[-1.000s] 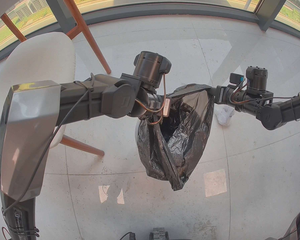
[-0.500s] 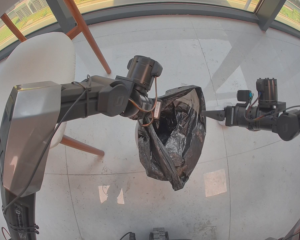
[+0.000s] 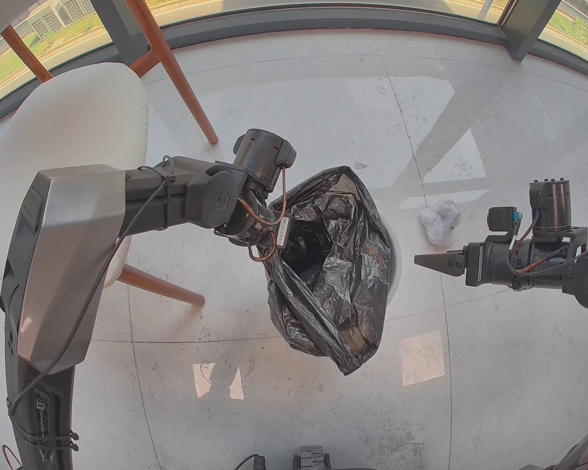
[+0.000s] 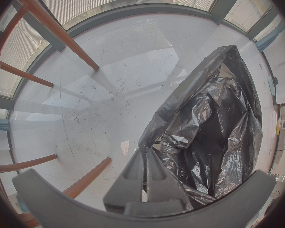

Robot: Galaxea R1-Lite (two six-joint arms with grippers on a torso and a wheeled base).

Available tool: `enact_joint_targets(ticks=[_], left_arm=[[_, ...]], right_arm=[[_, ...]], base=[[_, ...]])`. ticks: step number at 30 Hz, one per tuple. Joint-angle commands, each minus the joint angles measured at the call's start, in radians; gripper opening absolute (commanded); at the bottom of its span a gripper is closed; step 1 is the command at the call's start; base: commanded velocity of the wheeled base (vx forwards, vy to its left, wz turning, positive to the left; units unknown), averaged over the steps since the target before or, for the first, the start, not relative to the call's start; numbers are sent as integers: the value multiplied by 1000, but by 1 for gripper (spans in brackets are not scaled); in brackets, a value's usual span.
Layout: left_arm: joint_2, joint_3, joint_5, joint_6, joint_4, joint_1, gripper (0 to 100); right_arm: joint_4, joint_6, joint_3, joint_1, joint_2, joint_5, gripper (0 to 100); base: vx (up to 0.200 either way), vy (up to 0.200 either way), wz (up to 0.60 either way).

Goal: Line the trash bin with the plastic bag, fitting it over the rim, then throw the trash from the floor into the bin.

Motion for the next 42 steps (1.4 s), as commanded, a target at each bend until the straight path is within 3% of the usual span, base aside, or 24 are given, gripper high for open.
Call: enact_joint_targets(ticks=[1,5,12,29,30,42], left_arm=[[9,0,0,0,0,-1,0],[9,0,0,0,-9,-1,0],[7,0,2,-2,-6,-4,0],[-54,0,16,1,26,-11,0],[-60,0,16,3,26,-11,100],[-67,0,16,1,17,-9,100]], right_arm=[[-2,0,29,0,-19,0,100],[-15,0,26,17,-11,-8,100],[-187,11,-5,74,133,-44,100],[-192,14,-100,89,234,-72,100],[-192,14,-109,91,247,-72,100],[-193,14,-186,103,322,-73,100]], base=[[0,0,0],[0,0,0],[0,0,0],[0,0,0],[0,0,0],[0,0,0]])
